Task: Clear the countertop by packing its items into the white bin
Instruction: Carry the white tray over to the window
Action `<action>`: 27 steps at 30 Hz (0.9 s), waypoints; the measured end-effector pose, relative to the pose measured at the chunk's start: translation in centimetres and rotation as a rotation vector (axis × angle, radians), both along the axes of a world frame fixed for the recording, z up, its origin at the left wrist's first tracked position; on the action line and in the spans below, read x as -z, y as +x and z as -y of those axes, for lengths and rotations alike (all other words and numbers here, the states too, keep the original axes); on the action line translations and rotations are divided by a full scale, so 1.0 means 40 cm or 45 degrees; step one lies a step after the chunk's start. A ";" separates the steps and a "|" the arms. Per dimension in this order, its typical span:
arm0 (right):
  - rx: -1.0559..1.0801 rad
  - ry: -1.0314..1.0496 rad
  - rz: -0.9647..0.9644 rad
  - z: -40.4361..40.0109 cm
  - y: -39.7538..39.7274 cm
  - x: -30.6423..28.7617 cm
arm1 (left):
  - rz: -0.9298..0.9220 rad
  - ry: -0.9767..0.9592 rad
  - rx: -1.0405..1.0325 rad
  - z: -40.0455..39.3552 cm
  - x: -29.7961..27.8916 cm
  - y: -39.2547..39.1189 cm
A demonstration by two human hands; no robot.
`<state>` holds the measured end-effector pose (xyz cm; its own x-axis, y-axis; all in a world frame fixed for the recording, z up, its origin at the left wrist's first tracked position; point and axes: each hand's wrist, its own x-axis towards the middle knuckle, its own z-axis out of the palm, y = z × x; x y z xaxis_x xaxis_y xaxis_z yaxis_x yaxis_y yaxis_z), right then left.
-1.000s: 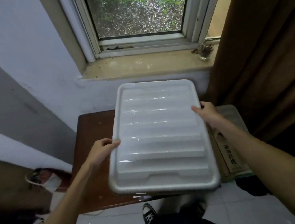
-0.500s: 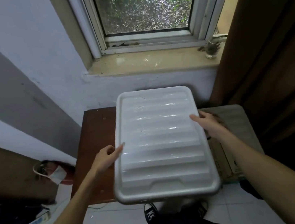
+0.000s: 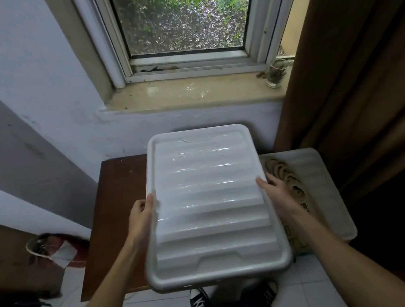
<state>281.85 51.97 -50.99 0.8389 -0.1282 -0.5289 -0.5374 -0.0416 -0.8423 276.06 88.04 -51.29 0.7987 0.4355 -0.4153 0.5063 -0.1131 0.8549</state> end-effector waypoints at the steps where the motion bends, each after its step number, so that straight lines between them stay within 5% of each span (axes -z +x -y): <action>1: 0.011 -0.005 -0.003 0.000 0.007 0.000 | 0.008 0.006 -0.006 0.000 0.000 0.004; 27: -0.131 -0.259 0.047 -0.018 0.047 -0.016 | -0.152 -0.056 0.011 0.009 -0.030 0.059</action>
<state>283.71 52.71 -50.34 0.8714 -0.1417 -0.4697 -0.4906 -0.2656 -0.8299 278.42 87.68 -50.07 0.7458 0.4084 -0.5263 0.6041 -0.0815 0.7927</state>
